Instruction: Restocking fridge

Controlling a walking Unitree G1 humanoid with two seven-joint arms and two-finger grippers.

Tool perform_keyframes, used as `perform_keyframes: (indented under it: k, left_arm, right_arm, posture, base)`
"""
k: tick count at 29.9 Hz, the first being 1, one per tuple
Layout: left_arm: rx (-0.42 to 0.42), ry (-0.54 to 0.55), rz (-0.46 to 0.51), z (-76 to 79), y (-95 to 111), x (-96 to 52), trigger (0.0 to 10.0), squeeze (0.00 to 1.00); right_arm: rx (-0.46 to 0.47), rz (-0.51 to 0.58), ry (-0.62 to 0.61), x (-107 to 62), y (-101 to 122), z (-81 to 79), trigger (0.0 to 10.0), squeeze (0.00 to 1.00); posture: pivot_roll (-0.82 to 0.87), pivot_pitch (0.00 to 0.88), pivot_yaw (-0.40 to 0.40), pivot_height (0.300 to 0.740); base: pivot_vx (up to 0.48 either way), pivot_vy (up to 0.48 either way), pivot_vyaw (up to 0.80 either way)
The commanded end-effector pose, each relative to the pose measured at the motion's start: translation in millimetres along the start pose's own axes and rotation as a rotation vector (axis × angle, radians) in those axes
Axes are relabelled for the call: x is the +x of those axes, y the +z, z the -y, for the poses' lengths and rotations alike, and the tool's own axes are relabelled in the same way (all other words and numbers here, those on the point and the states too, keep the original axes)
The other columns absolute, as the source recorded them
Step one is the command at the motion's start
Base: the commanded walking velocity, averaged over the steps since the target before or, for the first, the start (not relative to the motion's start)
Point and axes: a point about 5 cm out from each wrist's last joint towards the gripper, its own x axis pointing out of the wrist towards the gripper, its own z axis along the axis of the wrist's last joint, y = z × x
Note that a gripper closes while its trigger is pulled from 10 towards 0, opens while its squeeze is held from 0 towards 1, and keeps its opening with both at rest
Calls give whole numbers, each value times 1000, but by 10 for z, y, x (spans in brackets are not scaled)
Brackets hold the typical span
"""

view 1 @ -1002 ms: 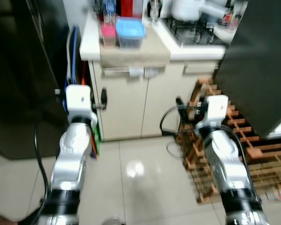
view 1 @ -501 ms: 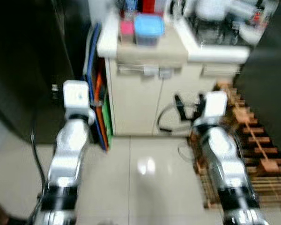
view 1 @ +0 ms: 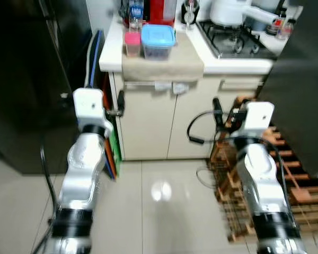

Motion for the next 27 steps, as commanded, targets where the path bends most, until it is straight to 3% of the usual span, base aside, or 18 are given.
perform_keyframes:
  k: [1, 21, 27]
  left_arm:
    - [5, -1, 32, -22, 76, 24, 10000, 0]
    - [32, -55, 96, 40, 182, 58, 10000, 0]
    - [44, -33, 134, -14, 268, 81, 10000, 0]
  right_arm:
    - [-5, 6, 24, 25, 15, -62, 10000, 0]
    - [-7, 20, 26, 47, 12, -87, 10000, 0]
    - [-24, 86, 81, 80, 166, -201, 10000, 0]
  posture:
    - [-34, 0, -17, 740]
    - [-29, 0, -14, 740]
    - [-26, 0, -9, 740]
  base:
    - [480, 0, 0]
    - [480, 0, 0]
    - [477, 0, 0]
